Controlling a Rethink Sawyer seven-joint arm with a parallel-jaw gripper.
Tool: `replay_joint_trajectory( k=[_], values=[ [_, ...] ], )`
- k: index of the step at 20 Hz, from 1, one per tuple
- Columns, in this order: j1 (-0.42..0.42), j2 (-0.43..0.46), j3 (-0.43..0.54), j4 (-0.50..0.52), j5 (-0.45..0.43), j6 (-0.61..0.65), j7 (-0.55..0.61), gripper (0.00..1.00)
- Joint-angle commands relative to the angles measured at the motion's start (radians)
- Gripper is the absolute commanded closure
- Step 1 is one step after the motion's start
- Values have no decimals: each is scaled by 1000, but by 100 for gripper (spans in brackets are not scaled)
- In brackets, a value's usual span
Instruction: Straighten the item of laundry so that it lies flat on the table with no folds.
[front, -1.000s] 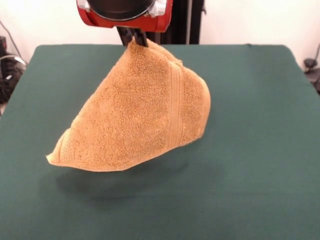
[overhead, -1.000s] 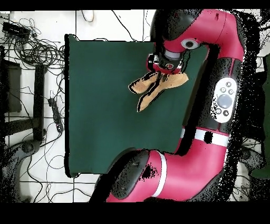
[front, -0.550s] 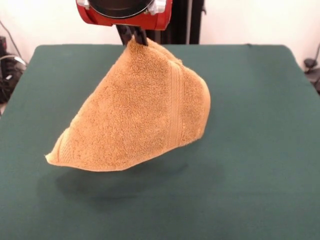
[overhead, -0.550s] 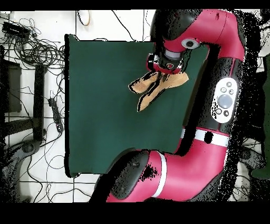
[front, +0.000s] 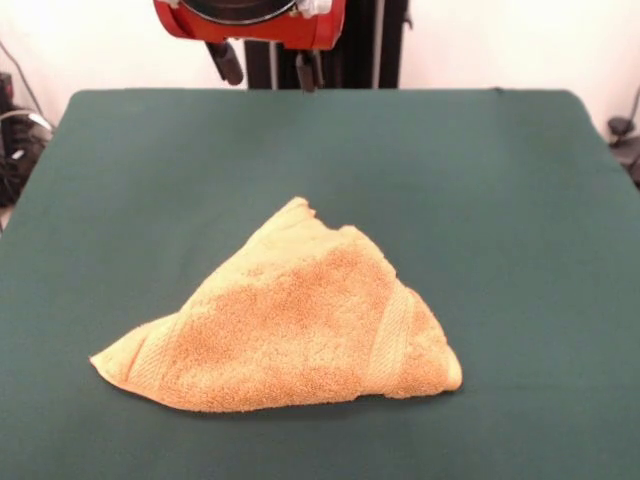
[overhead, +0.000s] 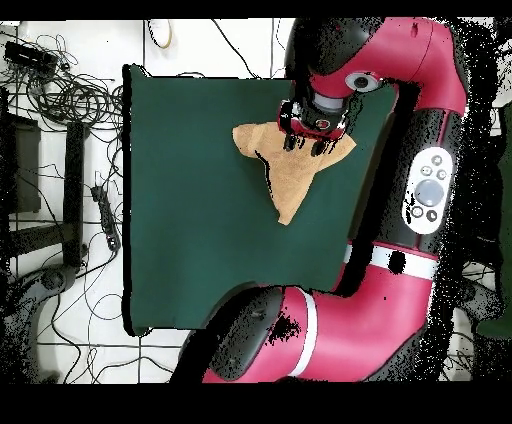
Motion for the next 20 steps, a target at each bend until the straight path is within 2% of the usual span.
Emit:
replay_joint_trajectory(
  k=[1, 8, 10, 13, 17, 20],
  values=[
    [10, -51, 51, 243, 44, -130, -112, 0],
    [6, -69, 48, 282, 35, -149, -137, 0],
    [5, -44, 61, 264, 34, -150, -132, 0],
    [-3, 11, 90, 254, 61, -224, -61, 0],
    [3, 107, 113, 163, 11, -208, -176, 0],
    [8, 173, 127, 104, -4, -181, -169, 0]
  ],
)
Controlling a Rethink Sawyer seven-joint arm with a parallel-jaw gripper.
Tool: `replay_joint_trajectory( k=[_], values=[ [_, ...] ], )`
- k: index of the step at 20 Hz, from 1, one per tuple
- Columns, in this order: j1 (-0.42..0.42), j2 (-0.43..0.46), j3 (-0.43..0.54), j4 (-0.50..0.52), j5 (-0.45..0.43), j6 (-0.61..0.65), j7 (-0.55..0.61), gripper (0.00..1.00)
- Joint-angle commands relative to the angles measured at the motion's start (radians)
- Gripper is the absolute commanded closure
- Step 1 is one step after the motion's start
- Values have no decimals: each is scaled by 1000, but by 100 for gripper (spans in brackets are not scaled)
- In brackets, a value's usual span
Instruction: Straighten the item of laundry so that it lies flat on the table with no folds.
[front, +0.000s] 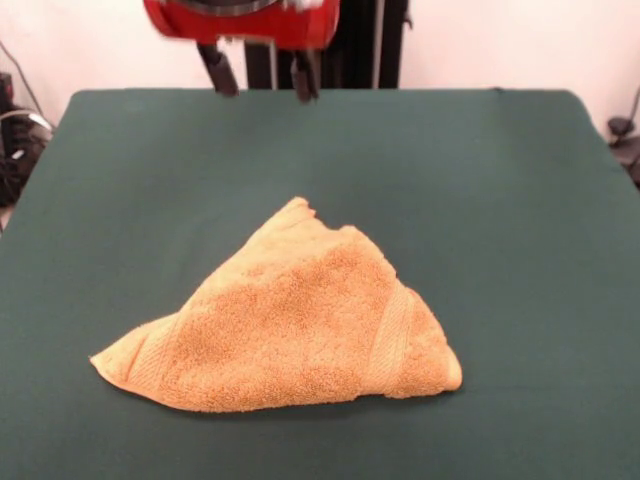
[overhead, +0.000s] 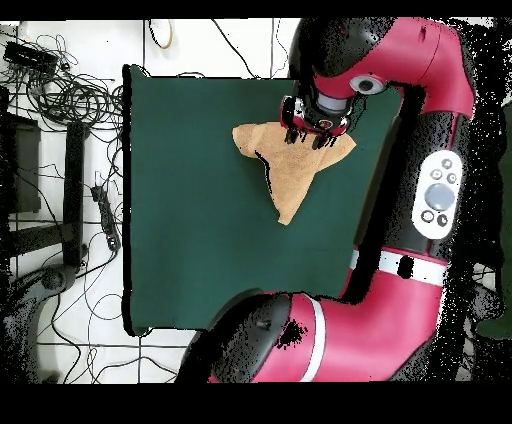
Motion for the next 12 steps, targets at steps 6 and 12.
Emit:
replay_joint_trajectory(
  k=[6, 12],
  values=[
    [43, 312, 160, -85, -66, 9, -211, 0],
    [63, 352, 174, -144, -81, 51, -145, 0]
  ],
)
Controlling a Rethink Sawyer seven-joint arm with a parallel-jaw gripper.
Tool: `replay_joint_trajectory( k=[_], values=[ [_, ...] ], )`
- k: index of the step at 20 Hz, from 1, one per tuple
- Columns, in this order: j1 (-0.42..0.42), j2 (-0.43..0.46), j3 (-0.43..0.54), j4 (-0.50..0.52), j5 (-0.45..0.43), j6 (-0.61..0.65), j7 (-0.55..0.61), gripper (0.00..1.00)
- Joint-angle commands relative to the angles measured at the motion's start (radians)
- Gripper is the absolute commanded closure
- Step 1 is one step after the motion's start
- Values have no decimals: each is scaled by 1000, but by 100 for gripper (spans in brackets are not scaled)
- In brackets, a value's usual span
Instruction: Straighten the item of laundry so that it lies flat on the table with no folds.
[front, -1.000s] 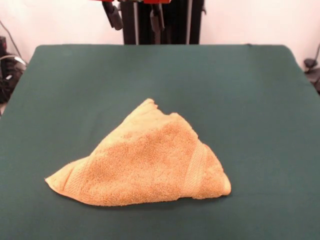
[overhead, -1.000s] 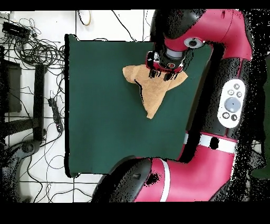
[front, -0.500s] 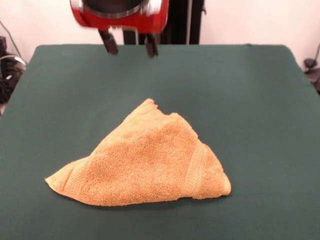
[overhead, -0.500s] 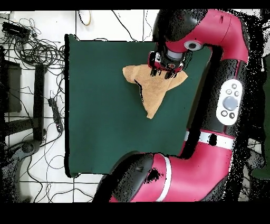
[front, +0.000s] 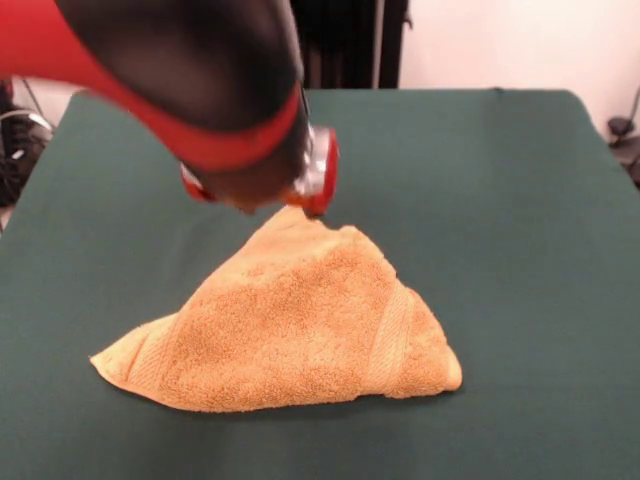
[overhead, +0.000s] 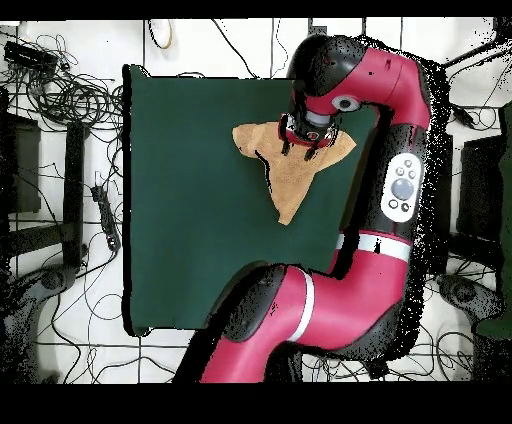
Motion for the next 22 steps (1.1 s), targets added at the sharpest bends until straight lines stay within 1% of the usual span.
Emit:
replay_joint_trajectory(
  k=[1, 2, 4, 6, 8, 9, 12, 13, 15, 18, 20, 22],
  values=[
    [62, 125, 149, -17, -63, 55, -172, 0],
    [61, 122, 148, -14, -58, 27, -166, 0],
    [53, 106, 135, 22, -18, -104, -77, 0],
    [54, 78, 88, 69, -4, -62, -6, 0],
    [51, 58, 68, 111, -5, -84, -86, 0],
    [48, 39, 52, 149, 3, -98, -83, 0],
    [37, 15, 38, 218, 19, -157, -50, 0],
    [39, 23, 38, 199, 12, -144, -34, 0],
    [34, 15, 26, 220, 6, -167, -11, 0],
    [25, 13, 35, 246, 20, -217, 28, 0],
    [24, 19, 41, 238, 15, -217, 24, 0],
    [24, 7, 37, 262, 14, -223, 12, 0]
  ],
)
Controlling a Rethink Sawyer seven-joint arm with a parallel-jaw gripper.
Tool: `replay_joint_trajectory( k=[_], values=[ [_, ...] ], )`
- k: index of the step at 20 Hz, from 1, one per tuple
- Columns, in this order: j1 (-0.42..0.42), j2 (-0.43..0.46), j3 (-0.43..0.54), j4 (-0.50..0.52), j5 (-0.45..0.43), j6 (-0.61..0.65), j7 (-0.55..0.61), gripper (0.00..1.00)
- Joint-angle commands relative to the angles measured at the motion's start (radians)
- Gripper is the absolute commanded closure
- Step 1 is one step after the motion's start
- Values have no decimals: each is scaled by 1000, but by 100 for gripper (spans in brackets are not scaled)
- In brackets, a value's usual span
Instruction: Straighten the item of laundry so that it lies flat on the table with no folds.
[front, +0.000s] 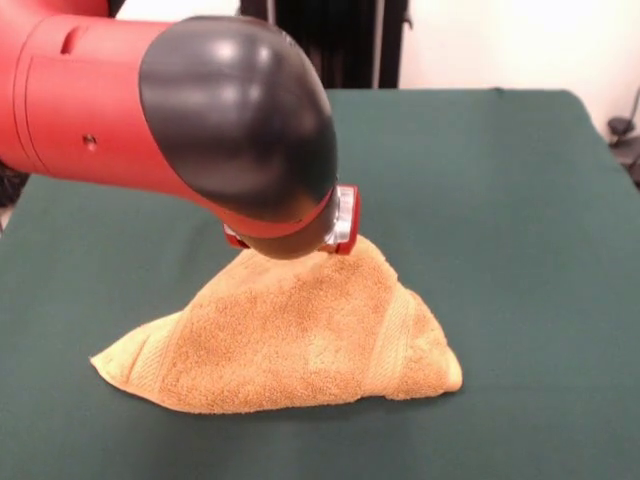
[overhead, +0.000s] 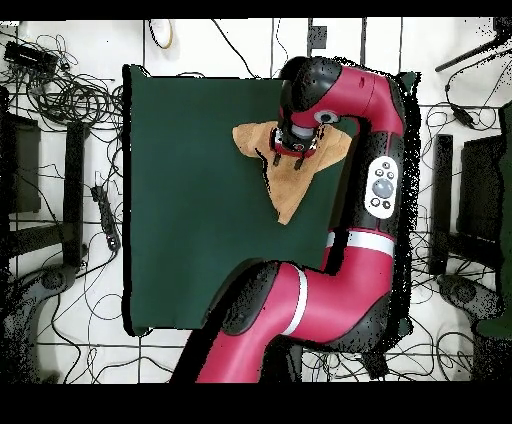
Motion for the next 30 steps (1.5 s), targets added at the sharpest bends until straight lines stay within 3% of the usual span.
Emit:
replay_joint_trajectory(
  k=[1, 13, 22, 30],
  values=[
    [14, -29, 30, 199, 28, -133, 9, 0],
    [16, -46, 36, 257, 21, -164, -14, 0],
    [26, 23, 65, 147, -15, -93, -109, 0],
    [0, -15, 32, 302, -39, -255, -223, 0]
  ],
)
